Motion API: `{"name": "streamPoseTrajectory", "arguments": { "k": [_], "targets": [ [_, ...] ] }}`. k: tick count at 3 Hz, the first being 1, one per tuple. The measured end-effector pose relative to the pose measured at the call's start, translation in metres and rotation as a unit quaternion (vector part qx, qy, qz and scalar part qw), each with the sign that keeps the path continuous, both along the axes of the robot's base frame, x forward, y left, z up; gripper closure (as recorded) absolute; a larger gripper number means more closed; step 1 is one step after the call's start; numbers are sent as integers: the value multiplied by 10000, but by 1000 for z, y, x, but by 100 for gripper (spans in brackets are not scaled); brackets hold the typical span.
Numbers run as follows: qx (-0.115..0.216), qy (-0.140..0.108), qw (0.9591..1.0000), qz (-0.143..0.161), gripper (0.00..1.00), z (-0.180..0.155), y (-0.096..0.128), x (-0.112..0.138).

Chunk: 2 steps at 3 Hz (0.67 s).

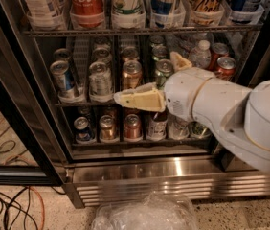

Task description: Pick orange can from top shelf of fridge

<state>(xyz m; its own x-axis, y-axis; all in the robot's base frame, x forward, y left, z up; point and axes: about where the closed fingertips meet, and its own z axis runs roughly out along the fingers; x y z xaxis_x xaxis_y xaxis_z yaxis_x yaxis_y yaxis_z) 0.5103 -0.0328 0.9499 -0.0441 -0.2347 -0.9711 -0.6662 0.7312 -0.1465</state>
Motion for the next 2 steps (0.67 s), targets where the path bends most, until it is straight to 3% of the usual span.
{"name": "streamPoseTrajectory", "arguments": {
  "k": [1, 2],
  "targets": [
    [257, -144, 9976, -623, 0, -8, -24, 7],
    [351, -185, 9892, -1414, 0, -40, -79, 11]
  ]
}}
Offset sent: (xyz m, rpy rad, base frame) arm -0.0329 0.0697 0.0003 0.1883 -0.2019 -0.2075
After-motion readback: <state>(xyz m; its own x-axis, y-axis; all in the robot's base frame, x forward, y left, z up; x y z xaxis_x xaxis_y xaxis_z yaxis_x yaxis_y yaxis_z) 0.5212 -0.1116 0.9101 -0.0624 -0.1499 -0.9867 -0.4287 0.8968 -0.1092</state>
